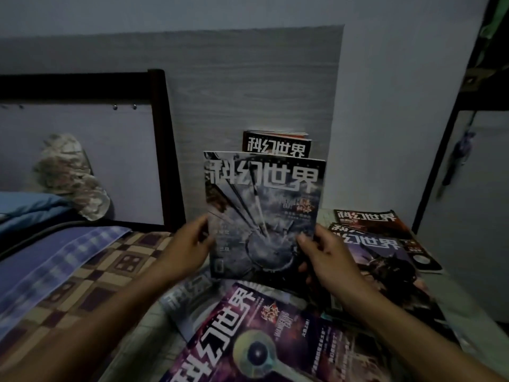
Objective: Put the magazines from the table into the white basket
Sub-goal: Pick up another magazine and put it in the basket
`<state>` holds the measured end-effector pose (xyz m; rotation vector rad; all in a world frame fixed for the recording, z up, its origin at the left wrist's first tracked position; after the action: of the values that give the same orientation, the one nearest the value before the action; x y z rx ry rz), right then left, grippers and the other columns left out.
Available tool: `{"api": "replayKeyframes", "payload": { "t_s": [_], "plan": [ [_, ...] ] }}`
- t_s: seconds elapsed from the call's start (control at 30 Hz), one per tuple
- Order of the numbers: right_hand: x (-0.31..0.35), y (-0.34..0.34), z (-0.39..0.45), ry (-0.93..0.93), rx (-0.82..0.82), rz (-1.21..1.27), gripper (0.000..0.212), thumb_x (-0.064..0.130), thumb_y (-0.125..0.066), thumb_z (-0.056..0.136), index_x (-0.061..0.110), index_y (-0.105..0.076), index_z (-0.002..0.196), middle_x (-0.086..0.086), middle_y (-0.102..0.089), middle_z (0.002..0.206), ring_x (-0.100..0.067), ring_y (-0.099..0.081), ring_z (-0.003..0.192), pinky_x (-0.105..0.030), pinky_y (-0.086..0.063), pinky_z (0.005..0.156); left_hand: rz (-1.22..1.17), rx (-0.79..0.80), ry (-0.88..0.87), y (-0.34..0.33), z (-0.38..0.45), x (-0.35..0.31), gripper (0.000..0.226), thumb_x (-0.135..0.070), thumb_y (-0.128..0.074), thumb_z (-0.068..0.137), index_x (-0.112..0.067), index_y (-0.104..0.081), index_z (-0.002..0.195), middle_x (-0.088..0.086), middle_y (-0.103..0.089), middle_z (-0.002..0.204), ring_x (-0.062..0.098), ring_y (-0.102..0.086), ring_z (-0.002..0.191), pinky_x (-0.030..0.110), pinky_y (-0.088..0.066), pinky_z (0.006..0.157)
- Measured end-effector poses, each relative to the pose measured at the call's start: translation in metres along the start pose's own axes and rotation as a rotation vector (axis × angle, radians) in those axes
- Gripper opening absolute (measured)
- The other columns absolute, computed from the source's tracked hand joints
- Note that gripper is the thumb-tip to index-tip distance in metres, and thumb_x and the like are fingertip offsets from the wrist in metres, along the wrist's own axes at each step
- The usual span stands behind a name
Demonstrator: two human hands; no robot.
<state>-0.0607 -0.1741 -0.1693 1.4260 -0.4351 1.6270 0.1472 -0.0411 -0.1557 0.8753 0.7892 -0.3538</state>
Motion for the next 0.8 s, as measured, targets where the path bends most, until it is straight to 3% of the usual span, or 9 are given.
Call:
{"api": "replayKeyframes", "payload": {
  "t_s": [0.1,0.13,0.2,0.3,0.37,0.47,0.57,0.63,0.8],
  "plan": [
    [-0.01,0.002,0.011,0.003,-0.003,-0.006,0.014,0.028,-0.053,0.1,0.038,-0.063,0.1,0.007,-0.071,0.075,-0.011,-0.065,0.053,-0.031,-0.054,0.05,0.048,-0.094,-0.009,-0.012,-0.017,0.02,0.035,-0.004,-0.061,0.093,-0.038,-0.057,0.086,-0.027,-0.068,0.075,-0.008,-0.063,0.076,0.003,-0.044,0.062],
    [-0.01,0.003,0.016,0.024,-0.007,-0.025,0.014,0.028,-0.053,0.1,0.037,-0.063,0.1,0.003,-0.072,0.075,-0.014,-0.065,0.052,-0.037,-0.054,0.052,0.003,-0.132,0.005,-0.012,-0.016,0.025,0.034,-0.003,-0.062,0.092,-0.037,-0.059,0.087,-0.029,-0.069,0.076,-0.008,-0.065,0.076,0.004,-0.045,0.061],
    [-0.005,0.002,0.023,0.105,-0.016,-0.048,0.015,0.028,-0.052,0.1,0.039,-0.061,0.105,-0.001,-0.074,0.082,-0.018,-0.065,0.052,-0.041,-0.055,0.054,-0.088,-0.224,0.049,-0.008,-0.003,0.034,0.023,-0.005,-0.065,0.091,-0.027,-0.065,0.094,-0.014,-0.074,0.084,0.007,-0.071,0.083,0.015,-0.053,0.064],
    [0.011,0.01,0.042,0.219,-0.106,-0.018,0.02,0.027,-0.055,0.098,0.043,-0.058,0.109,0.008,-0.076,0.092,-0.013,-0.071,0.066,-0.035,-0.057,0.055,-0.115,-0.289,0.052,0.004,0.031,0.032,0.02,-0.011,-0.068,0.09,-0.012,-0.068,0.11,0.006,-0.072,0.099,0.021,-0.068,0.092,0.036,-0.057,0.079],
    [0.025,0.025,0.064,0.262,-0.237,-0.03,0.011,0.027,-0.06,0.095,0.035,-0.058,0.103,0.004,-0.075,0.088,-0.013,-0.072,0.077,-0.038,-0.059,0.06,-0.103,-0.31,-0.016,0.011,0.058,0.015,0.024,-0.016,-0.067,0.091,-0.013,-0.068,0.115,0.003,-0.071,0.093,0.012,-0.067,0.085,0.03,-0.057,0.077],
    [0.049,0.045,0.108,0.311,-0.371,-0.04,0.009,0.029,-0.062,0.093,0.03,-0.06,0.101,0.004,-0.072,0.092,-0.016,-0.069,0.077,-0.033,-0.052,0.057,-0.125,-0.348,-0.126,0.023,0.109,-0.011,0.02,-0.015,-0.067,0.091,-0.024,-0.064,0.109,-0.008,-0.065,0.081,-0.002,-0.064,0.069,0.015,-0.054,0.06],
    [0.064,0.058,0.155,0.326,-0.425,-0.081,0.011,0.028,-0.058,0.094,0.026,-0.064,0.104,0.002,-0.07,0.093,-0.022,-0.067,0.073,-0.041,-0.055,0.06,-0.106,-0.355,-0.128,0.029,0.169,-0.017,0.021,-0.017,-0.067,0.092,-0.024,-0.063,0.111,0.001,-0.066,0.087,0.02,-0.068,0.082,0.035,-0.059,0.073],
    [0.061,0.058,0.183,0.324,-0.44,-0.126,0.011,0.026,-0.058,0.094,0.023,-0.065,0.102,-0.001,-0.07,0.091,-0.025,-0.068,0.075,-0.049,-0.058,0.067,-0.077,-0.366,-0.112,0.024,0.205,-0.009,0.016,-0.018,-0.066,0.092,-0.026,-0.066,0.105,-0.003,-0.066,0.084,0.021,-0.068,0.08,0.041,-0.06,0.076],
    [0.008,0.043,0.224,0.277,-0.462,-0.284,0.01,0.028,-0.059,0.095,0.024,-0.065,0.102,0.003,-0.067,0.092,-0.021,-0.064,0.083,-0.031,-0.049,0.068,0.003,-0.364,0.046,-0.019,0.251,0.058,0.02,-0.022,-0.07,0.088,-0.014,-0.072,0.106,0.002,-0.07,0.089,0.024,-0.069,0.083,0.046,-0.059,0.08]
  ]
}}
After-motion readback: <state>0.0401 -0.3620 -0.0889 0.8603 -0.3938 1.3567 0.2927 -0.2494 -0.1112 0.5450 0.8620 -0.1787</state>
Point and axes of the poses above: each hand's wrist, its own z-axis towards the middle knuckle, its own y-axis out of the back of the hand, x = y × z, the point moved 8 cm from there along z, towards the middle knuckle
